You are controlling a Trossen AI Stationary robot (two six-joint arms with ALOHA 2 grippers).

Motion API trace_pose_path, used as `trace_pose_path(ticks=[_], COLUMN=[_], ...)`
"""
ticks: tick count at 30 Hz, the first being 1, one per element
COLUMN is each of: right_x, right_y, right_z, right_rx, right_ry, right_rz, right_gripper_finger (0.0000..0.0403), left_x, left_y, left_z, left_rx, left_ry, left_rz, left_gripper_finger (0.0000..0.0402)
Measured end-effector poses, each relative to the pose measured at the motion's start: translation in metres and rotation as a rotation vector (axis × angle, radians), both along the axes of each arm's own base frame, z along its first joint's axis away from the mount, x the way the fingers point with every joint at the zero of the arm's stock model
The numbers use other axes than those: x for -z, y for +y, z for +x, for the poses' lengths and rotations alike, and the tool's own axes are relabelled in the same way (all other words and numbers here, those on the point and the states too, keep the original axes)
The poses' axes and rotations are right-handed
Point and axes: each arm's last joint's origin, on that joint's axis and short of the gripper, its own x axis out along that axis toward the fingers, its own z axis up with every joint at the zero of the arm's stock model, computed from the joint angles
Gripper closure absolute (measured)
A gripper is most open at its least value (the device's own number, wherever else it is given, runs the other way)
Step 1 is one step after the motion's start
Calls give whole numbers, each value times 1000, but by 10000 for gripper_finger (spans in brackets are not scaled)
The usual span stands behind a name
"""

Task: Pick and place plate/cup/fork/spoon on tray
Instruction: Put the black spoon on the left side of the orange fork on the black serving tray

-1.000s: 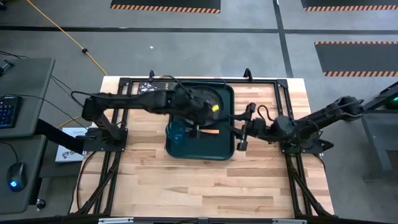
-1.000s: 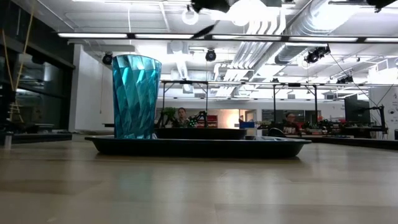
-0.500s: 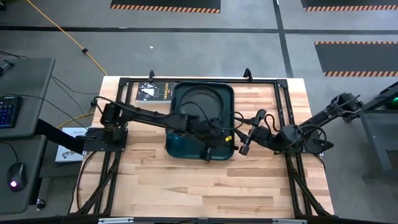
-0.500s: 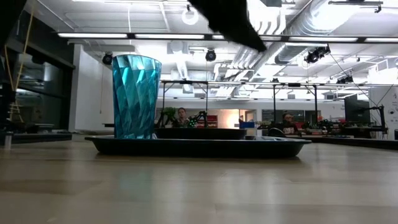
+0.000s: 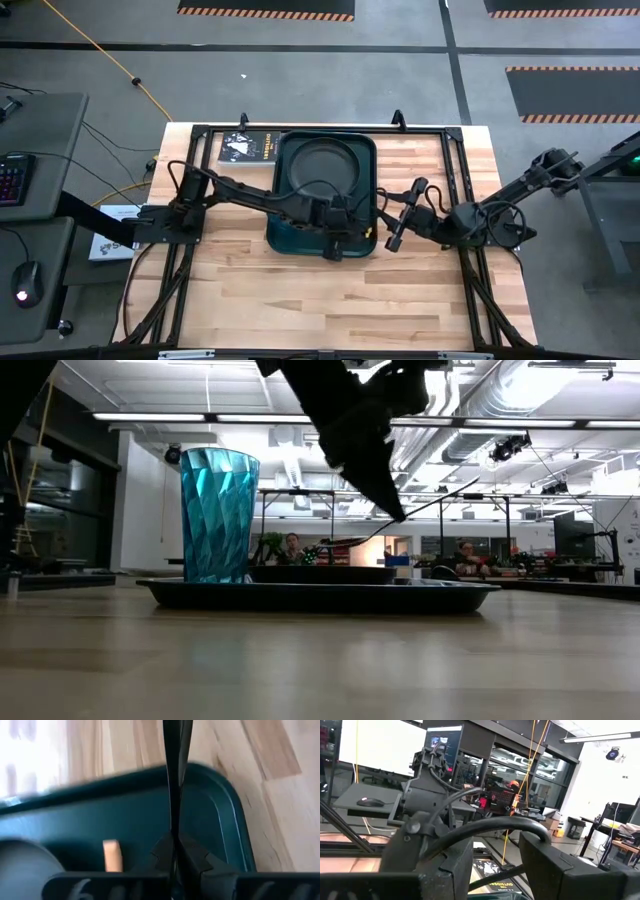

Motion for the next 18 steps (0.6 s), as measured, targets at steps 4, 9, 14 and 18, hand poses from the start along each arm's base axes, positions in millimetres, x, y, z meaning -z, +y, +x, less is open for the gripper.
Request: trace_pose_path(ticks=[4, 9, 14, 18], right_x=[1, 0, 0, -1], right_y=[0, 0, 0, 0], right_z=[0, 0, 0, 0], right_rx=[-2, -3, -6, -7], right_ry=[3, -2, -4, -14], right_rz=[-1, 1, 2, 12], right_gripper_finger=[249, 249, 249, 249], left_x=[5, 8, 9, 11], left_y=[10, 16, 20, 22], left_z=[-5, -5, -8, -10], left_rx=[-73, -91, -139, -166], left_ry=[76, 93, 121, 146], left_rz=[-48, -73, -104, -113], left_gripper_finger=[398, 398, 398, 398])
